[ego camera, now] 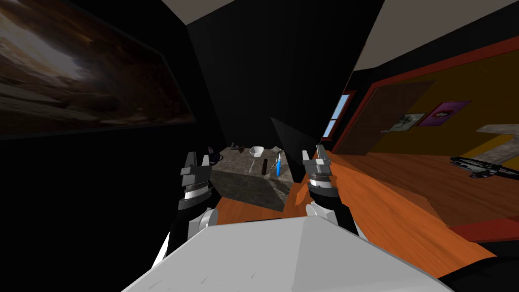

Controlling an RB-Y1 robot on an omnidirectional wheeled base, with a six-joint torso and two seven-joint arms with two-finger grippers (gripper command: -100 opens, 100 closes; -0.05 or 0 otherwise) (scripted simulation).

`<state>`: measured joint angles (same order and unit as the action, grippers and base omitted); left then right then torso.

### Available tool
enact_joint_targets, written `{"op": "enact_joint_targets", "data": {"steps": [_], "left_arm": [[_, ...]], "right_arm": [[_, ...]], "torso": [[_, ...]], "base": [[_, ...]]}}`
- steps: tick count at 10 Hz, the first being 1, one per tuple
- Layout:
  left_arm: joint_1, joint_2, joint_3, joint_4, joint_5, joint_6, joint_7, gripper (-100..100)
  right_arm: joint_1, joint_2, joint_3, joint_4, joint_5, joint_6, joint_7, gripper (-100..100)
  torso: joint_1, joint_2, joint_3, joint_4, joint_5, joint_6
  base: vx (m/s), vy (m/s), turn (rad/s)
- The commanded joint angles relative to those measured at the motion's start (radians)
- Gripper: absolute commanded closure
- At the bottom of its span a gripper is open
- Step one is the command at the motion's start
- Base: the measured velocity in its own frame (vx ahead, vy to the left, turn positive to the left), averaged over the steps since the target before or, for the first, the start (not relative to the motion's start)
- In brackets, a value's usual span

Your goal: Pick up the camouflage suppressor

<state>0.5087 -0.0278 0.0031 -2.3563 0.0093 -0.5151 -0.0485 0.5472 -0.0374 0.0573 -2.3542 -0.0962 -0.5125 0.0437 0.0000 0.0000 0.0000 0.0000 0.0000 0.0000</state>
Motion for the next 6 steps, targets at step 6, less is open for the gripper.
{"op": "enact_joint_targets", "data": {"steps": [6], "left_arm": [[0.0, 0.0, 0.0, 0.0, 0.0, 0.0, 0.0, 0]], "right_arm": [[-0.025, -0.179, 0.029, 0.04, 0.121, -0.097, 0.019, -100]], "torso": [[0.006, -0.001, -0.001, 0.0, 0.001, 0.0]], "base": [[0.014, 0.085, 0.057]]}}
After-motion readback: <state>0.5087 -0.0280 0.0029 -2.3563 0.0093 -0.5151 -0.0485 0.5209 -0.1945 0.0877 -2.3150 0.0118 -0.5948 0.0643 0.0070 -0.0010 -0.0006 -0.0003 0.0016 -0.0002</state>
